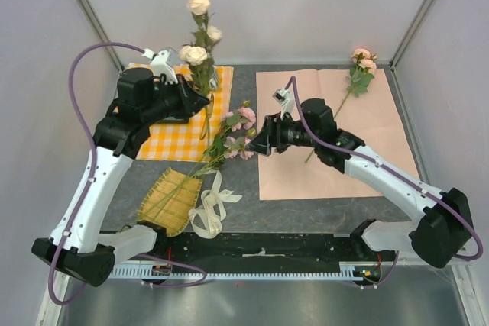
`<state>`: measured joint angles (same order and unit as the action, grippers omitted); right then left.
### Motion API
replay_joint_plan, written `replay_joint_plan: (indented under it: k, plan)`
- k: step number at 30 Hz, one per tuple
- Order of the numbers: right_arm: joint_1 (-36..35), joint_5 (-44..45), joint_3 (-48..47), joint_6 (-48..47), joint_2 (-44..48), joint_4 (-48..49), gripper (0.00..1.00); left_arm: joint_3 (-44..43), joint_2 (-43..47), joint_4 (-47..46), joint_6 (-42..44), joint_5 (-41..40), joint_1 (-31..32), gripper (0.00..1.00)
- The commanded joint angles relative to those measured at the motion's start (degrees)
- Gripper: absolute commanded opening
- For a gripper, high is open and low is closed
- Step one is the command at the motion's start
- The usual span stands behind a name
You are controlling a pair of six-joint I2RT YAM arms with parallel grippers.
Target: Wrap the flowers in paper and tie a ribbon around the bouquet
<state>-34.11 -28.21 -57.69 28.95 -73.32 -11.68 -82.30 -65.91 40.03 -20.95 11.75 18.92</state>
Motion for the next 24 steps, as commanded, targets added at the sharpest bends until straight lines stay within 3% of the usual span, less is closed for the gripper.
replay_joint_plan:
  k: [1,4,11,15,17,20,24]
  plan:
    - [-5.96,-3.53,3.63,12.96,3.27,27.3,0.71,10.74,-1.77,-21.19,-19.9,25.42,0.33,0.01]
    - [-8.51,-2.82,3.99,15.08,0.73,32.25,0.71,13.83,-3.26,-27.54,-23.87,28.66,1.03,0.01]
    - [-10.63,-1.15,4.52,16.58,-3.75,36.38,0.63,17.08,-4.75,-31.5,-25.1,30.09,2.88,0.02]
    - [-10.63,0.25,3.38,15.0,-5.08,34.01,0.33,17.79,-5.19,-33.0,-25.37,31.76,2.88,0.02]
    - [-10.72,2.62,2.41,12.99,-4.99,28.6,0.34,17.79,-5.37,-33.0,-24.85,31.93,2.88,0.02]
    - [-10.63,6.21,0.65,9.12,-2.89,21.39,0.51,16.74,-5.98,-30.65,-22.66,31.06,2.88,0.02]
    - [-10.54,14.92,-1.02,0.95,2.03,8.71,0.6,14.02,-7.21,-25.62,-18.78,28.77,2.88,0.02]
